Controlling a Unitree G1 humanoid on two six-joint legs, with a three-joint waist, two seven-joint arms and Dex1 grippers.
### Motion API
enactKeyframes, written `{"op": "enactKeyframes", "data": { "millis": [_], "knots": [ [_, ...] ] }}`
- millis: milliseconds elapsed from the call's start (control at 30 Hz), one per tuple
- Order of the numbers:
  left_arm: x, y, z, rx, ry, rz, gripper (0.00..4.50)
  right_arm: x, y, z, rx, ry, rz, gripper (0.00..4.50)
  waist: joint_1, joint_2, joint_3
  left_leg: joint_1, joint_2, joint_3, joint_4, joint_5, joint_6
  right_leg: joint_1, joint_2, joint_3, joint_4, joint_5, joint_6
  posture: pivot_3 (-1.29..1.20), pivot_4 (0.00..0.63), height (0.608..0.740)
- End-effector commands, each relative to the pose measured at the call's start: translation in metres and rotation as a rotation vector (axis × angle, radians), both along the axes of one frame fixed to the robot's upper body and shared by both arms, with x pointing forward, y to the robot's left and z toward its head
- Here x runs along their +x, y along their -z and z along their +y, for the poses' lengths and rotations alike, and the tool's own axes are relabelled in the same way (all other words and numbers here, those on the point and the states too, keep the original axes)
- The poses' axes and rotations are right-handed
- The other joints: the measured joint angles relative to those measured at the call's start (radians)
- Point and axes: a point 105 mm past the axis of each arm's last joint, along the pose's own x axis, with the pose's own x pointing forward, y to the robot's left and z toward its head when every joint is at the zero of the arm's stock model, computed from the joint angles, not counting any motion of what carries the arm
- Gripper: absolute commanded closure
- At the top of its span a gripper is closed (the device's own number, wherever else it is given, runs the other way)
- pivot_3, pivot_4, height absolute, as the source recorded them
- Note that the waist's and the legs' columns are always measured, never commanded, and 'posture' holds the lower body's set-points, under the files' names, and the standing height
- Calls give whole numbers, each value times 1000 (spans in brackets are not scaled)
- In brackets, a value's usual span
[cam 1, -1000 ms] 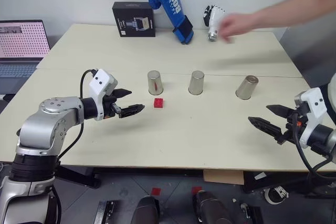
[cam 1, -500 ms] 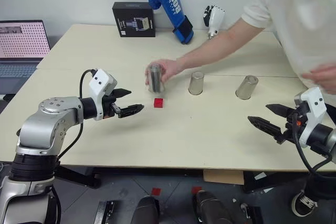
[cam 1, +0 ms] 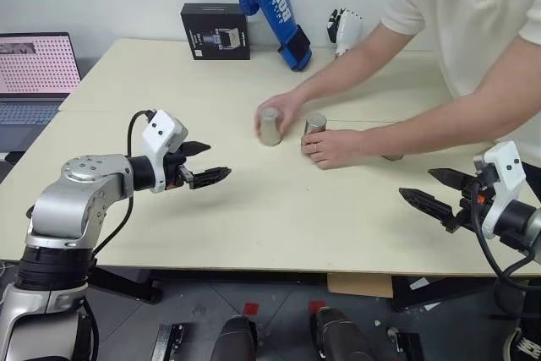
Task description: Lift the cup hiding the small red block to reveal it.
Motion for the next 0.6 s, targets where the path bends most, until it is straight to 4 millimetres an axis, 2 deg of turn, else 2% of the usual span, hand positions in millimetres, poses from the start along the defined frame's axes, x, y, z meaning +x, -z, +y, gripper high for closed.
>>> {"op": "enactKeyframes", "data": {
  "millis": [33,600],
  "knots": [
    [0,-14,-2,20,19,-56,17,0,-10,2,-17,-10,-50,0,0,0,0,0,0,0,0,0,0,0,0,0,0,0,0,0,150,740],
    [-1,-13,1,32,13,-51,17,0,-5,5,-3,-13,-34,0,0,0,0,0,0,0,0,0,0,0,0,0,1,0,0,0,150,740]
  ]
}}
